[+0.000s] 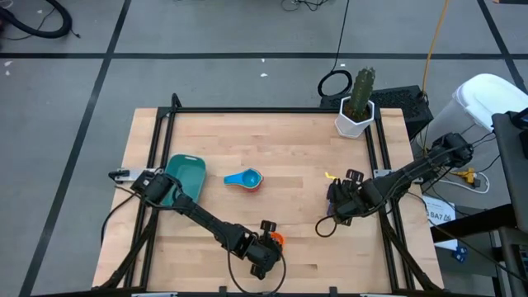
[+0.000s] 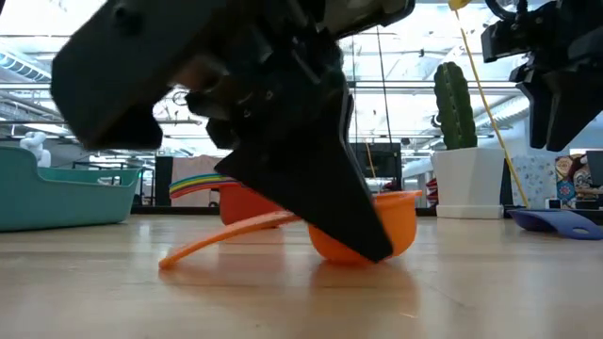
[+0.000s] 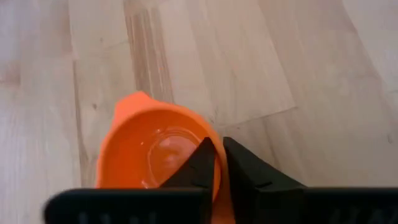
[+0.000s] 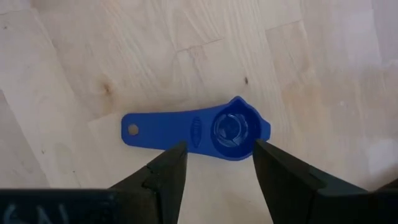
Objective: Nest measuring cups in basket
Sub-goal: Stack the orange measuring cup into the light blue measuring cup
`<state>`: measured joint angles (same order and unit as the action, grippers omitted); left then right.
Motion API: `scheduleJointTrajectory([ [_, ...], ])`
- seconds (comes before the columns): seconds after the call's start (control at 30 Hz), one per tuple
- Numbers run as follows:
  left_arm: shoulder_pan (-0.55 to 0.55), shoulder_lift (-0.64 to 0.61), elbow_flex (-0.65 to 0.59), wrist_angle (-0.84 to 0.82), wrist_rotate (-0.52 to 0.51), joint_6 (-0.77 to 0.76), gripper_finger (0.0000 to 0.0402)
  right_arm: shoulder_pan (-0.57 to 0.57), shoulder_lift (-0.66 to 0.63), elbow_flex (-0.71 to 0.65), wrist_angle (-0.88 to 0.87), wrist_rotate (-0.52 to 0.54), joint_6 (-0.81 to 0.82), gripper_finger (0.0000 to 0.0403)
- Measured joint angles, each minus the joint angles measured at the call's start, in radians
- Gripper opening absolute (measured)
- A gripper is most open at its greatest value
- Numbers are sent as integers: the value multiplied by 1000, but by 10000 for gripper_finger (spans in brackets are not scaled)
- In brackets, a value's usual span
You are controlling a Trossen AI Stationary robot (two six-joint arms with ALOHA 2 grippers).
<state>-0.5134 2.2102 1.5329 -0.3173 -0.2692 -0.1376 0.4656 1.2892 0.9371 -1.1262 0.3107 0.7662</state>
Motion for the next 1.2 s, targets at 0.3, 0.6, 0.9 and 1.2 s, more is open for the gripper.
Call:
scheduleJointTrajectory([
  [0.3, 4, -47, -2, -249, -47, -27, 15, 0, 0, 0, 1, 4, 16, 176],
  [0.6, 73, -192, -4, -508, -191, -8, 13, 0, 0, 0, 16, 33, 33, 176],
  [0.9, 181, -274, -3, -605, -249, 83, 13, 0, 0, -45, 81, 26, 36, 176],
  [1.2, 283, -276, -3, -666, -179, 182, 13, 1, -1, -196, 223, -106, 98, 176],
])
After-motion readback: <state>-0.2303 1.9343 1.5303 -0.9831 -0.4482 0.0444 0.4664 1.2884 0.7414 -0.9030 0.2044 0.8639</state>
